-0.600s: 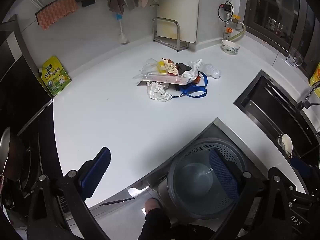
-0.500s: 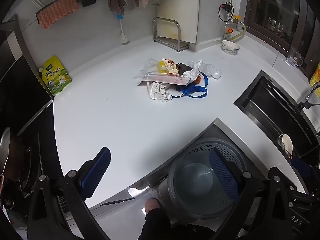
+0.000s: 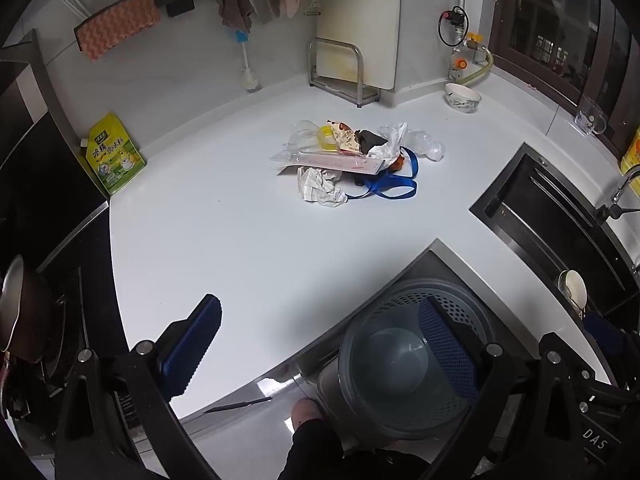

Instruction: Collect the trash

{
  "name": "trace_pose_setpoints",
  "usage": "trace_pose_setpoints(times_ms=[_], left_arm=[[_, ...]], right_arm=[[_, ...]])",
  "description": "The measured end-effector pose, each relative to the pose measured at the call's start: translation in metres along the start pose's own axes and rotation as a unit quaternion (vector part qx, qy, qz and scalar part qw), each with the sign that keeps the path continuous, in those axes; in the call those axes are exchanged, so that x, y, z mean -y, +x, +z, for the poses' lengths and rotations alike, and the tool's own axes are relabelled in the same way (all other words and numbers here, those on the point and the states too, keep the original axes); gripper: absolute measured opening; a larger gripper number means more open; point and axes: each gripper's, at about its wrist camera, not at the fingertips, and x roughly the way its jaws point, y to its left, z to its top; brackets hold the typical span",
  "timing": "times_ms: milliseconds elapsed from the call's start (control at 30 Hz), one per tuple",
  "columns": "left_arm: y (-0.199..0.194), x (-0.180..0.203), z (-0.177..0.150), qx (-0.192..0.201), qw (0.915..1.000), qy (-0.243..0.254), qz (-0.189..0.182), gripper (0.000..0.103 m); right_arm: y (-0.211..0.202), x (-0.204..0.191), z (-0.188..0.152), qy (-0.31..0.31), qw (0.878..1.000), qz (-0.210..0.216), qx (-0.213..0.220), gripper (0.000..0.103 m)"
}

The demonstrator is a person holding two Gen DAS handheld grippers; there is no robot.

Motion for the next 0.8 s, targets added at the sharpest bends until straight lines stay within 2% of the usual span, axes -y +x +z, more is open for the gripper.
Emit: trace_pose_setpoints(times_ms=[800], left_arm=[[0.0001, 0.0017, -0.0007, 0.002, 1.0000, 0.000, 0.001, 0.097]], right_arm=[[-0.0020, -0.0004, -0.0019, -0.001, 1.000, -0.001, 0.004, 0.081]])
